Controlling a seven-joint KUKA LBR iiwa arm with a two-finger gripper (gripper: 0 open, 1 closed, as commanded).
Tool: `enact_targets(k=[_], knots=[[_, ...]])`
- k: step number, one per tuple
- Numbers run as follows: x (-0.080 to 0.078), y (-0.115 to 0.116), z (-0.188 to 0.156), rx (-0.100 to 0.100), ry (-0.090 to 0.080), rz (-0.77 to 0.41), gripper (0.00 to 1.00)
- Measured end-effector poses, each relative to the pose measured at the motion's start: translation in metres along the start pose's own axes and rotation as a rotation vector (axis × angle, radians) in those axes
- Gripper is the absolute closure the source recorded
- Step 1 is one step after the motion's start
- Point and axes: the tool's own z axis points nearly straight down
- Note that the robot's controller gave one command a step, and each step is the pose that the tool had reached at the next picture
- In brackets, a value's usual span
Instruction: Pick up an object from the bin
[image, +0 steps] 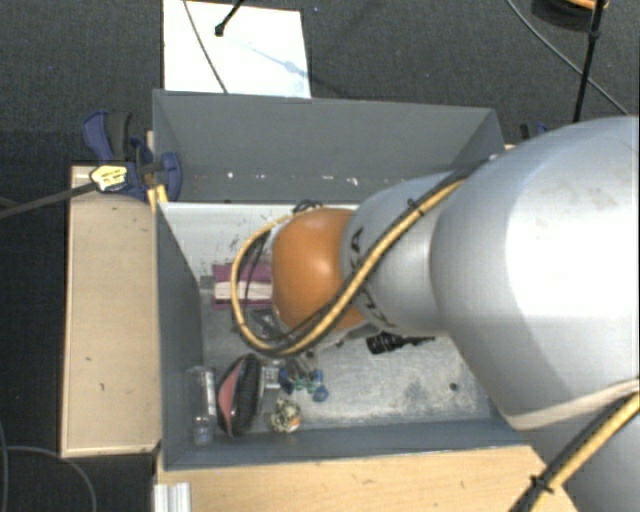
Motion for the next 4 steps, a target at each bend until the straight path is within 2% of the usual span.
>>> enact_targets(k=[1,2,3,4], knots=[[-0.003,0.000,-0.002,-0.003,-0.006,0.007,1.00],[-0.012,0.007,-0.105,-0.007,-0.014,0.010,1.00],[-0.023,-0.001,-0.059,-0.001,-0.002,0.418,1.00],[-0.023,-0.001,-0.060,-0.002,-0.004,0.416,0.00]])
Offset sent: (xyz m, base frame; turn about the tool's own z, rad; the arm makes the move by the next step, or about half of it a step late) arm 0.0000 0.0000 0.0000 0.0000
